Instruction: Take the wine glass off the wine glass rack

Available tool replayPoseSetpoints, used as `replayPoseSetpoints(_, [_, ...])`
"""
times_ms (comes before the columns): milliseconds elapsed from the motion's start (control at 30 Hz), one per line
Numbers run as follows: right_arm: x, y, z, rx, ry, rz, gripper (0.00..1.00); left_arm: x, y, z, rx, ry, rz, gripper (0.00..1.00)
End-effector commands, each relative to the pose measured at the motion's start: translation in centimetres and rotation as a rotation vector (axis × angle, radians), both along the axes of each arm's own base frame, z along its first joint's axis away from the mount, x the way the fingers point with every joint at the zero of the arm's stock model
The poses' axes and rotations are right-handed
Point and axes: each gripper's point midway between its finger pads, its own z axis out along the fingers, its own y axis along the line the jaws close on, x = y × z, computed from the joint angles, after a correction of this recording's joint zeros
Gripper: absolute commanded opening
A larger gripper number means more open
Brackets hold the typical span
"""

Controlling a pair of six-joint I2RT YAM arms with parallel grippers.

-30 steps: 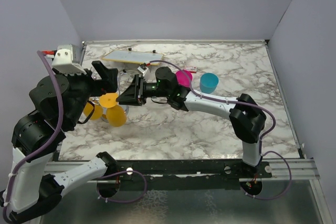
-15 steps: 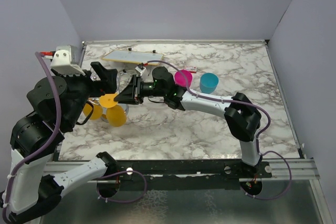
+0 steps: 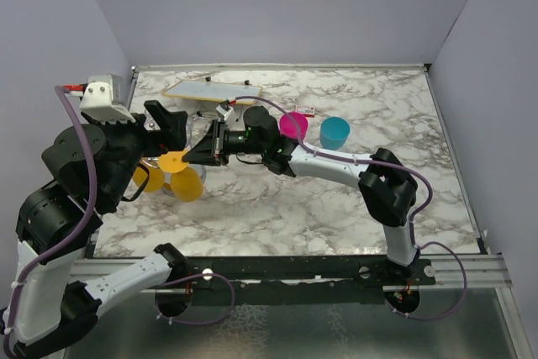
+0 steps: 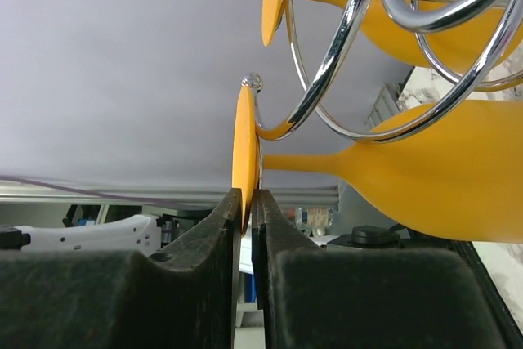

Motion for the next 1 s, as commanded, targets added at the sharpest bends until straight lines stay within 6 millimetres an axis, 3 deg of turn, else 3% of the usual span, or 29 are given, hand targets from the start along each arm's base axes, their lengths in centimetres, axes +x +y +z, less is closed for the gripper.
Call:
replayPoseSetpoints(0, [-0.5, 0.0, 2.0, 0.044, -0.019, 0.008, 0.09, -0.1, -0.4, 0.5, -0.010, -0.026, -0.025, 0.90])
replayPoseSetpoints(267, [-1.4, -0.4, 3.2, 0.072, -0.026, 0.040, 0.02, 0.0, -0.4, 0.3, -0.009, -0.023, -0.022, 0.90])
replayPoseSetpoints(633, [-3.0, -1.1, 4.7, 0.090, -0.066, 0.068, 0.01, 0.2, -0.6, 0.0, -0.010, -0.016, -0.023, 0.90])
replayPoseSetpoints(967, [-4.9, -2.4, 3.8, 0.068, -0.066, 0.118, 0.01, 0.4, -0.8, -0.3, -0.009, -0.009, -0.022, 0.90])
